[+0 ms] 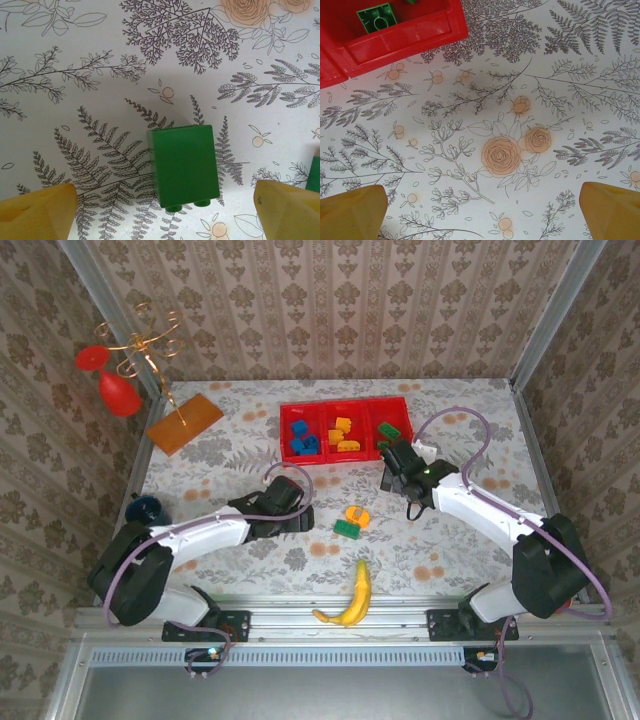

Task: Sort the legos into containers by color
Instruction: Pick up the lego from the center of the table.

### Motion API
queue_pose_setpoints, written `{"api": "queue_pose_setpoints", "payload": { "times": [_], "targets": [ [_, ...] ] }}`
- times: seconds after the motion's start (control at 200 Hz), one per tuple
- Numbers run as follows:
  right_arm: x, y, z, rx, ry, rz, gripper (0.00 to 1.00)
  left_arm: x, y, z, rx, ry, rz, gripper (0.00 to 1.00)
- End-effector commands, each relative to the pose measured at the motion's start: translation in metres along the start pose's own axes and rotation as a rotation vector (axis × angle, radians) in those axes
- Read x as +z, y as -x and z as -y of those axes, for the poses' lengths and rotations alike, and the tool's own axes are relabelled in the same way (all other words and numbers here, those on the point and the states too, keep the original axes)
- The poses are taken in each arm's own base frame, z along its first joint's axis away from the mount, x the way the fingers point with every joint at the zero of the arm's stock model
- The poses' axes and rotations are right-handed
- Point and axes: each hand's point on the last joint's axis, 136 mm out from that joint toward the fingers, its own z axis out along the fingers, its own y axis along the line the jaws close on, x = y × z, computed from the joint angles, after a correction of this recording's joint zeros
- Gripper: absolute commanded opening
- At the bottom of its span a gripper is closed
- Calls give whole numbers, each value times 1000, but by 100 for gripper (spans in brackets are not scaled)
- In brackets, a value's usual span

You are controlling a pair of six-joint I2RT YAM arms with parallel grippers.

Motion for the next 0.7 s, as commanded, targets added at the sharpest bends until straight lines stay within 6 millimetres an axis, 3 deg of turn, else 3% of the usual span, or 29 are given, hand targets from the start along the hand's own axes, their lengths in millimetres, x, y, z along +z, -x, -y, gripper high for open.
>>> {"api": "queue_pose_setpoints", "payload": {
  "times": [0.0,0.61,0.695],
  "targets": [
    [0,0,11,25,-38,12,100,0,0,3,-2,9,-20,91],
    [3,-2,10,30,-37,2,100,28,-7,5,82,85,-127,69],
    [4,-3,10,29,-38,-1,100,30,-10,4,93,93,-142,61]
  ]
}}
